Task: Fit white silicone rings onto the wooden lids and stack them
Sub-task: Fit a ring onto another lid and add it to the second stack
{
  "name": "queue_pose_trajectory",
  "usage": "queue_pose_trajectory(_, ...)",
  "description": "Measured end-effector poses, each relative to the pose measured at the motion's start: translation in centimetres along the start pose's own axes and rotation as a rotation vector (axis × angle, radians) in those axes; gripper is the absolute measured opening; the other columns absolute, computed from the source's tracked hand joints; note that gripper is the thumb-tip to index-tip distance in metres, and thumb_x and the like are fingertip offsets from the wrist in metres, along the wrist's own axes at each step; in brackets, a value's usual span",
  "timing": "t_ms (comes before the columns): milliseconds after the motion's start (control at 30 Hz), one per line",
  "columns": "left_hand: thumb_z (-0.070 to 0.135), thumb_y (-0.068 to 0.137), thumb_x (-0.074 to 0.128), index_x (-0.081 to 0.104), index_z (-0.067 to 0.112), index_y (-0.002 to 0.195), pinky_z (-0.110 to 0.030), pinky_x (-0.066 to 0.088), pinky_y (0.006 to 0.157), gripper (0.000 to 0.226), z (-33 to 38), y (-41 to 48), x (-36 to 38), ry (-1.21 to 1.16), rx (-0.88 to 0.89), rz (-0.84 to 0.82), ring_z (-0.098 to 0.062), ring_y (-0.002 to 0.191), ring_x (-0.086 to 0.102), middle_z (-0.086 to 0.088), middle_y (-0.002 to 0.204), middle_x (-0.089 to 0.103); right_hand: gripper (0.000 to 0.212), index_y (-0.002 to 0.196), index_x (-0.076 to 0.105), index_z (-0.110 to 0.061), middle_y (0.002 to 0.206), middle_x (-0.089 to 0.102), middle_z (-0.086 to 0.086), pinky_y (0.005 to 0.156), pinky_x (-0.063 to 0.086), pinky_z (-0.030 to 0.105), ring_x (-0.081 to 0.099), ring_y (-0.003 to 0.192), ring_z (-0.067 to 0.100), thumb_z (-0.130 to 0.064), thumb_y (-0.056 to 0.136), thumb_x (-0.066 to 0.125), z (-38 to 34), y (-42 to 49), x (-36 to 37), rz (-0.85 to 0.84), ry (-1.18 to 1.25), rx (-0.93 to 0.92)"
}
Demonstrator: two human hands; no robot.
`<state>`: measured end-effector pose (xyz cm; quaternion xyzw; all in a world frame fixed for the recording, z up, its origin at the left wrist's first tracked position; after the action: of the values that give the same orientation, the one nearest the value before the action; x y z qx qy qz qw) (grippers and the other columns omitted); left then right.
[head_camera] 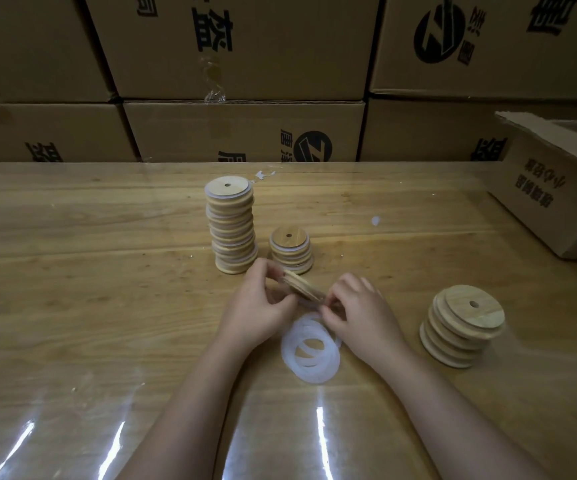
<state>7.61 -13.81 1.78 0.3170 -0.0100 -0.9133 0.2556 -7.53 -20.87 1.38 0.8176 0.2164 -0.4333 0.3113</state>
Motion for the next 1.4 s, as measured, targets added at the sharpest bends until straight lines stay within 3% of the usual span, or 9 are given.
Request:
queue_pose_trajectory(267,0.017,0.073,0.076,0.050,0.019,0.077,-0.025,0.044,0.078,0.027,1.0,0.2,-0.4,0.076,0.268,0.096,-0.005,0.093,0.054,0.008,0.098,0.057,0.010,0.079,0.053,-0.018,0.088,0.051,-0.008,0.069,0.038,0.028,0.049,0.082,0.012,-0.017,0.085,0.061,0.1,0.1,-0.6,0.047,0.185,0.013)
queue_pose_trajectory(367,0.019,0.074,0.075,0.052,0.025,0.084,-0.025,0.044,0.069,0.027,1.0,0.1,-0.2,0.081,0.248,0.094,-0.006,0.085,0.056,0.009,0.089,0.060,0.013,0.077,0.051,-0.021,0.088,0.054,-0.008,0.067,0.045,0.031,0.052,0.078,0.012,-0.017,0.085,0.061,0.4,0.0,-0.7,0.087,0.253,0.044)
queue_pose_trajectory(467,0.018,0.076,0.074,0.058,0.031,0.103,-0.021,0.047,0.069,0.034,1.2,0.0,0.0,-0.028,0.235,0.074,-0.005,0.077,0.057,0.011,0.090,0.061,0.021,0.075,0.047,-0.031,0.080,0.057,-0.012,0.061,0.044,0.019,0.055,0.073,0.001,-0.020,0.084,0.063,1.2,-0.2,-0.7,0.145,0.360,0.158)
queue_pose_trajectory(567,0.009,0.079,0.072,0.065,0.016,0.103,-0.017,0.047,0.071,0.026,1.5,0.0,0.3,-0.146,0.244,0.058,-0.003,0.078,0.058,0.003,0.097,0.064,0.027,0.076,0.045,-0.032,0.072,0.059,-0.011,0.057,0.042,0.012,0.055,0.065,-0.002,-0.017,0.082,0.066,2.0,-0.1,-0.6,0.199,0.508,0.263)
queue_pose_trajectory(667,0.008,0.080,0.070,0.062,0.022,0.098,-0.015,0.046,0.067,0.024,1.2,-0.1,1.0,-0.163,0.176,0.019,0.002,0.077,0.058,0.007,0.093,0.063,0.030,0.080,0.048,-0.032,0.076,0.060,-0.011,0.061,0.045,0.011,0.056,0.067,-0.004,-0.009,0.082,0.067,2.1,0.0,-0.7,0.236,0.615,0.272)
queue_pose_trajectory(767,0.013,0.080,0.067,0.054,0.033,0.094,-0.016,0.047,0.068,0.028,1.3,-0.3,1.4,-0.110,0.158,-0.007,0.004,0.078,0.058,0.016,0.087,0.063,0.024,0.079,0.055,-0.028,0.079,0.062,-0.007,0.063,0.042,0.007,0.057,0.071,0.000,-0.008,0.081,0.067,1.7,-0.1,-1.0,0.250,0.557,0.207)
queue_pose_trajectory(933,0.027,0.082,0.067,0.061,0.025,0.114,-0.027,0.046,0.084,0.032,2.5,-0.7,2.0,0.072,0.326,0.033,-0.009,0.102,0.057,0.010,0.109,0.063,0.021,0.081,0.060,-0.020,0.079,0.060,-0.006,0.063,0.040,0.005,0.056,0.074,0.002,-0.001,0.079,0.067,0.8,-0.2,-1.6,0.299,0.483,0.072)
queue_pose_trajectory(1133,0.026,0.080,0.068,0.065,0.022,0.111,-0.035,0.051,0.081,0.031,2.0,-0.5,1.6,0.004,0.306,0.059,-0.008,0.096,0.060,0.008,0.103,0.067,0.022,0.080,0.058,-0.021,0.076,0.057,-0.008,0.061,0.038,0.005,0.054,0.070,0.002,-0.001,0.077,0.066,0.7,-0.3,-1.5,0.322,0.462,0.071)
queue_pose_trajectory(1400,0.020,0.079,0.073,0.067,0.020,0.110,-0.029,0.049,0.082,0.032,1.7,-0.3,1.6,-0.047,0.283,0.051,-0.008,0.095,0.062,0.010,0.102,0.068,0.022,0.079,0.058,-0.021,0.071,0.052,-0.010,0.059,0.036,0.007,0.051,0.063,0.005,-0.001,0.076,0.066,0.9,-0.2,-1.4,0.328,0.418,0.109)
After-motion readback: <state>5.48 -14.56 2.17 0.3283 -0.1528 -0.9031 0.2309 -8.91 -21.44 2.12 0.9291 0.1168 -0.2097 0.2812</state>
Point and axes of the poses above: each hand's wrist, its own y-axis towards the middle knuckle, its own x-axis out of the palm, z = x × y, the point moved 5 cm from there along y, towards the middle knuckle
